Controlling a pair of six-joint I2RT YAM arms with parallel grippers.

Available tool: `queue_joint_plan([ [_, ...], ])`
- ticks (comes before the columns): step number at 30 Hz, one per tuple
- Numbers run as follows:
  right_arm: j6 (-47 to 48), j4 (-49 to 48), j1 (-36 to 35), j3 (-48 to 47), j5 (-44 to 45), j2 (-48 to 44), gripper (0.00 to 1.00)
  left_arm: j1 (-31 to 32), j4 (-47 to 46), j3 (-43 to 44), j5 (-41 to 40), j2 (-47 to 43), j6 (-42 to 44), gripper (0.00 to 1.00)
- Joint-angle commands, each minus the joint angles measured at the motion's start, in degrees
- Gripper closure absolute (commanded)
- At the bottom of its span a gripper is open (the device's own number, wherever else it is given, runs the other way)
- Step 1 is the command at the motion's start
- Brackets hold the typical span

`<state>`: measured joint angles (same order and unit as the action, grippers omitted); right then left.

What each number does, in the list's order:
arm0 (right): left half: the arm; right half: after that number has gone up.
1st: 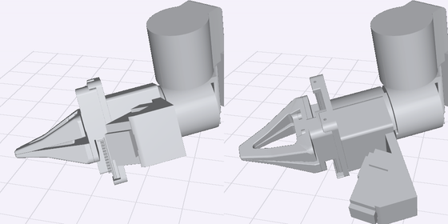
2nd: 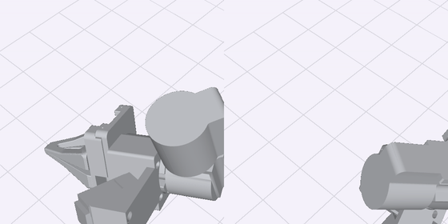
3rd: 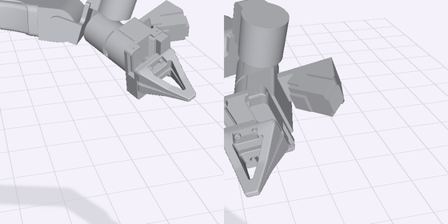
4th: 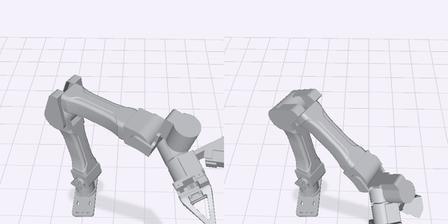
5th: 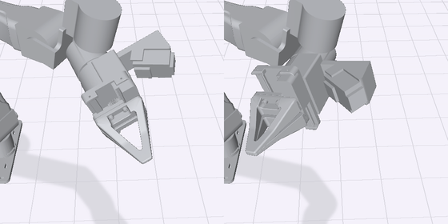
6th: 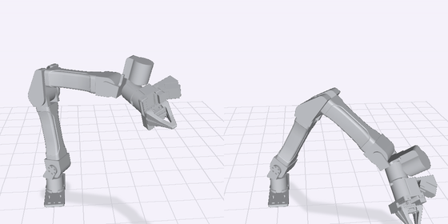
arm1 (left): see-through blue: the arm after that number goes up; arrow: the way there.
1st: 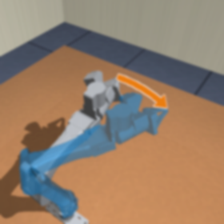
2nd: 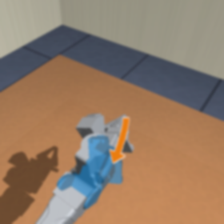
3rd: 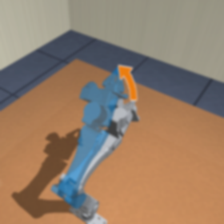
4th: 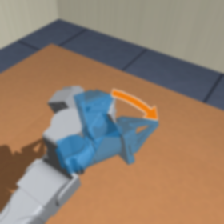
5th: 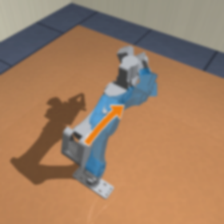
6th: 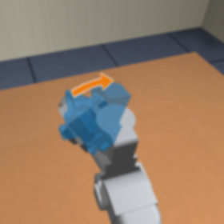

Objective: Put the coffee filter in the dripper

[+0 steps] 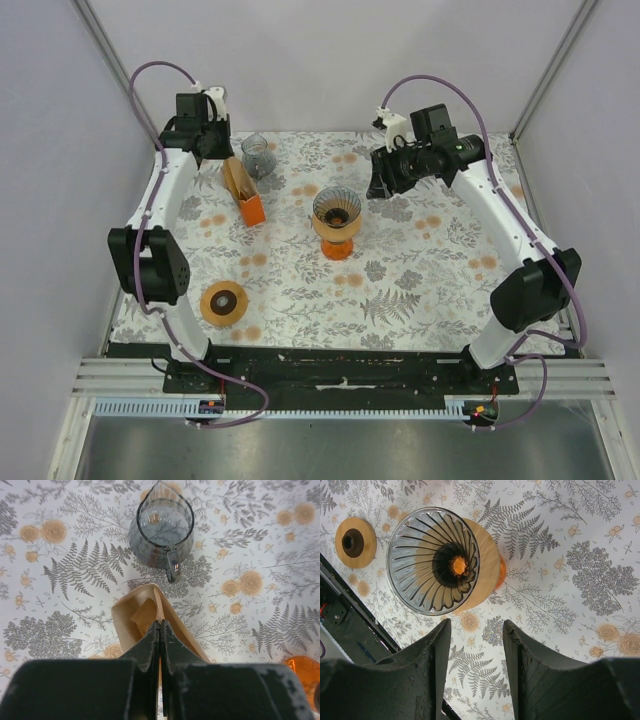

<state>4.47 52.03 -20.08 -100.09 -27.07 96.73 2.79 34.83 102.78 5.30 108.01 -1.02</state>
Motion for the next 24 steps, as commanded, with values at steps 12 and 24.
queue_joint_plan([
  [12,4.0,-10.1,-13.4,-4.9,21.0,-11.9,0.44,-0.4,-1.9,-8.2,5.2,-25.9,-9.9,0.98],
  [24,13.5,-58.2,-44.8,12.0,42.0,-13.6,0.3,-0.3,3.1,-13.5,11.2,-39.0,-21.1,0.98],
])
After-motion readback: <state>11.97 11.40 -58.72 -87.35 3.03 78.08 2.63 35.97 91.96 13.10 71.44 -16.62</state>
